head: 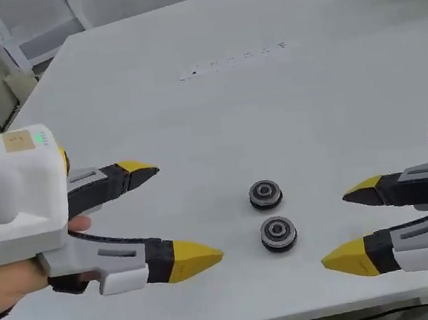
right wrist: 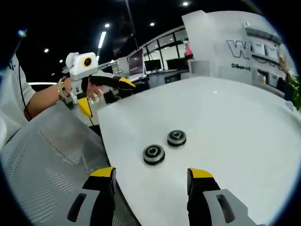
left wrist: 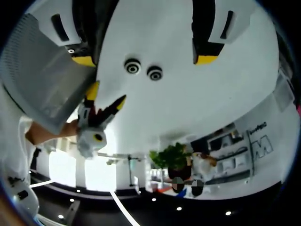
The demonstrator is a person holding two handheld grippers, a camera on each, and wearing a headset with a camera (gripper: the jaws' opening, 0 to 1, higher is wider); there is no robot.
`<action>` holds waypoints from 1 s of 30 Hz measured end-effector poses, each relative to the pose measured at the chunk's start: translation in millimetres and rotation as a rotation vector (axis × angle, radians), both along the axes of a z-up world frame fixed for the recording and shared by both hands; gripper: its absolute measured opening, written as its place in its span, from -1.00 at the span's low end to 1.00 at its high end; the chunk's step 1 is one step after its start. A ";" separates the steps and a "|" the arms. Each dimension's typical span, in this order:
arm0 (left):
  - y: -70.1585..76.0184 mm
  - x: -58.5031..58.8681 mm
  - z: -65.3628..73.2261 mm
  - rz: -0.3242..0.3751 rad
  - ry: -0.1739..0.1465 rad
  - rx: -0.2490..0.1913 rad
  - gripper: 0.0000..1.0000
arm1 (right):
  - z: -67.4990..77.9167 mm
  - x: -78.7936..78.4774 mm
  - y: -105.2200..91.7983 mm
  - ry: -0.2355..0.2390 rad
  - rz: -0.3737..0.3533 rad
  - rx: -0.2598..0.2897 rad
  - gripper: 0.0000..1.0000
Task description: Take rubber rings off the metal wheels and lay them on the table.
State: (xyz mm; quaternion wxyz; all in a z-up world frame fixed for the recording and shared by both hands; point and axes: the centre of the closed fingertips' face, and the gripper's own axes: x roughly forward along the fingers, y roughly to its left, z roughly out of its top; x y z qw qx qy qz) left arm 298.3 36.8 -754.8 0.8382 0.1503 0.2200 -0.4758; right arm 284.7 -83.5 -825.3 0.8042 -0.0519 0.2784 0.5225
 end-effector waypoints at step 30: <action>-34.7 7.1 -10.3 -0.097 0.023 -0.004 0.58 | -15.8 17.4 23.5 -0.001 0.085 0.001 0.00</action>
